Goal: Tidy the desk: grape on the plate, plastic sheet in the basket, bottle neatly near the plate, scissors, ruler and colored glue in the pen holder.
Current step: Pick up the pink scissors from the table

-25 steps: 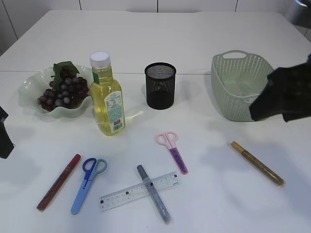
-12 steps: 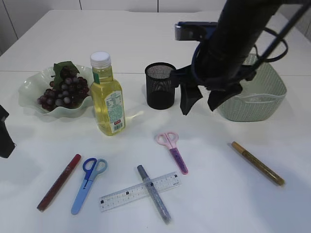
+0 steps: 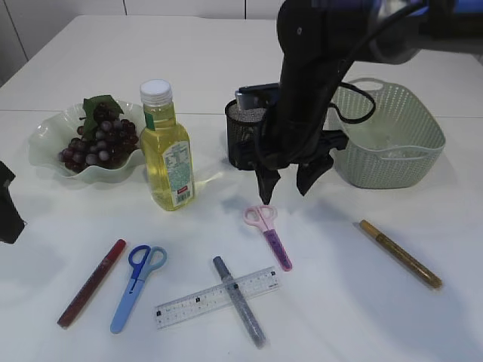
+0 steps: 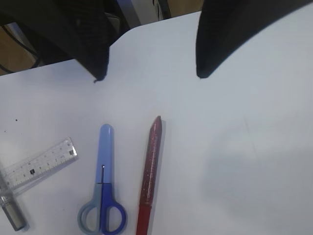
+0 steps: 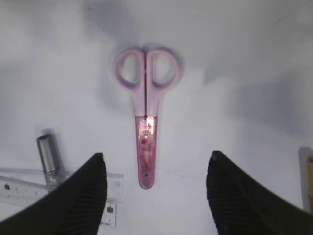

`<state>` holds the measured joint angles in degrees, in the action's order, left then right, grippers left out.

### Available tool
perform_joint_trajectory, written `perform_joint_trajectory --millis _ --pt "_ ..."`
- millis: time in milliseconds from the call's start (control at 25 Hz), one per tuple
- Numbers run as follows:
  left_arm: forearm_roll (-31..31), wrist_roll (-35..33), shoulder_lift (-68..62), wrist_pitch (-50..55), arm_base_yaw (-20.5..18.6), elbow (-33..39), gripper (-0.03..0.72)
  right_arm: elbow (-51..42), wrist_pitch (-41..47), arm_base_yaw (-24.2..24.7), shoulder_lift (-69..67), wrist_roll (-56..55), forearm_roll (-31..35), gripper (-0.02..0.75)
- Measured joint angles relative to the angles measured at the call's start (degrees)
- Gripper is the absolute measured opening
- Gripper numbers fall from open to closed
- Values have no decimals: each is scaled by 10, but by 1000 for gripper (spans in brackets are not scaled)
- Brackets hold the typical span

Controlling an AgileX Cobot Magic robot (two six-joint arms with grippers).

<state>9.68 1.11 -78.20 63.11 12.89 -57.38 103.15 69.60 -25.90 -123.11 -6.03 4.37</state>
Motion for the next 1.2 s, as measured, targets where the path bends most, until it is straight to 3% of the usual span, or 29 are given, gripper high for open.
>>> perform_joint_trajectory --millis 480,1200 --pt "1 0 0 0 0 0 415 1 0 -36 -45 -12 -44 484" --pt "1 0 0 3 0 0 415 1 -47 -39 -81 -31 -29 481"
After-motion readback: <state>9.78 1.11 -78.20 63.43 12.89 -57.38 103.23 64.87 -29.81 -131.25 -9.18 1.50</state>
